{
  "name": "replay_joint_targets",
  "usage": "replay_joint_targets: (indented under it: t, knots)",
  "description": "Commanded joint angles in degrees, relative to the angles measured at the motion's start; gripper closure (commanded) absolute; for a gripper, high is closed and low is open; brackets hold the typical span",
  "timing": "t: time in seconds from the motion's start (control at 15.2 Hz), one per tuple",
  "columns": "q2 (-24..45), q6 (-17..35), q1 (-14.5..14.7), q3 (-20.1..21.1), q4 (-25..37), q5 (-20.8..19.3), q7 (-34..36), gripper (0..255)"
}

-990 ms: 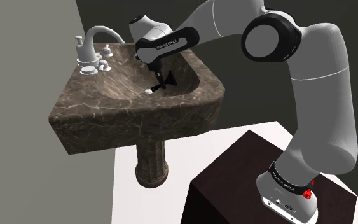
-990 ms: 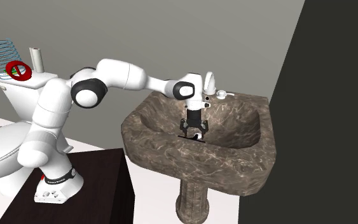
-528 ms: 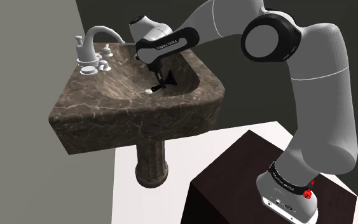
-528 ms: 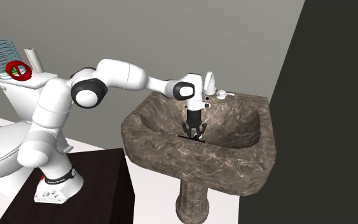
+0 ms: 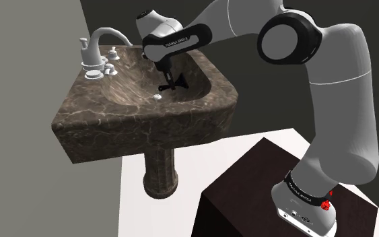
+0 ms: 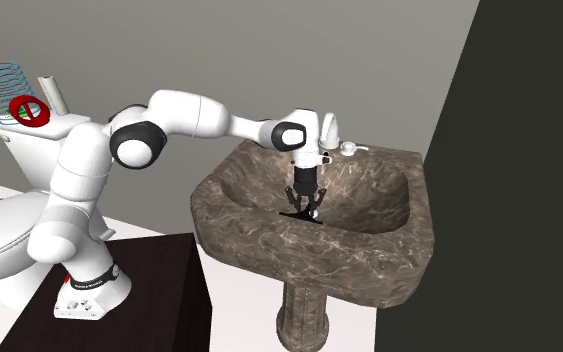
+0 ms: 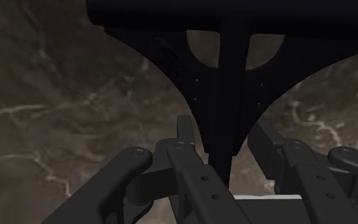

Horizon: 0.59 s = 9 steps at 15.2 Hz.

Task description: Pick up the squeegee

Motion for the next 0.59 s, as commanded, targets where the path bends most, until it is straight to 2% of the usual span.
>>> replay_joint_targets:
  t: [0.0,0.53]
  knots:
    - [-0.4,-1.2,0.0,0.0,0.9,0.1,-0.4,255]
    - [-1.4,-6.3,0.2,0.1,5.2,0.5,-2.2,255]
